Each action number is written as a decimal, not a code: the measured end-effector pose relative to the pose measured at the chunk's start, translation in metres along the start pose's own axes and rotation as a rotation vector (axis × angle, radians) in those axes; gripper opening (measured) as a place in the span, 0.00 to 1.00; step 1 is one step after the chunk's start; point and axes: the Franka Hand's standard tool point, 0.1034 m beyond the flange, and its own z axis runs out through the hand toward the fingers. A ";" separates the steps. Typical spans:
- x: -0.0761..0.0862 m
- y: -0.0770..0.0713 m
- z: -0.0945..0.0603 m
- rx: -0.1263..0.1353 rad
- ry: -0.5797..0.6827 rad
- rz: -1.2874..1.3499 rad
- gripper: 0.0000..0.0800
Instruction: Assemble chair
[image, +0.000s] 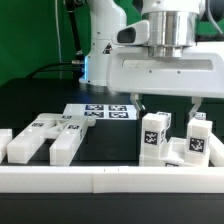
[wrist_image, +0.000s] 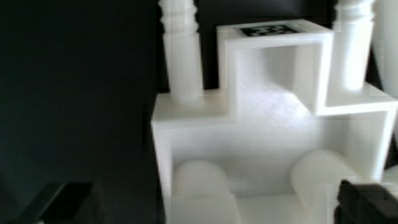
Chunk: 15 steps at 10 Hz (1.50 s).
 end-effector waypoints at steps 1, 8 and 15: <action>-0.001 0.002 0.006 -0.006 0.003 -0.001 0.81; -0.014 0.013 0.032 -0.039 -0.016 -0.017 0.81; -0.024 0.013 0.049 -0.058 -0.038 -0.028 0.78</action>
Offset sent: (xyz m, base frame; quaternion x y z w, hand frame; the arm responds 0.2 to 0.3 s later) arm -0.0036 -0.0001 -0.0178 -0.0078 -0.0123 -0.0108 0.9998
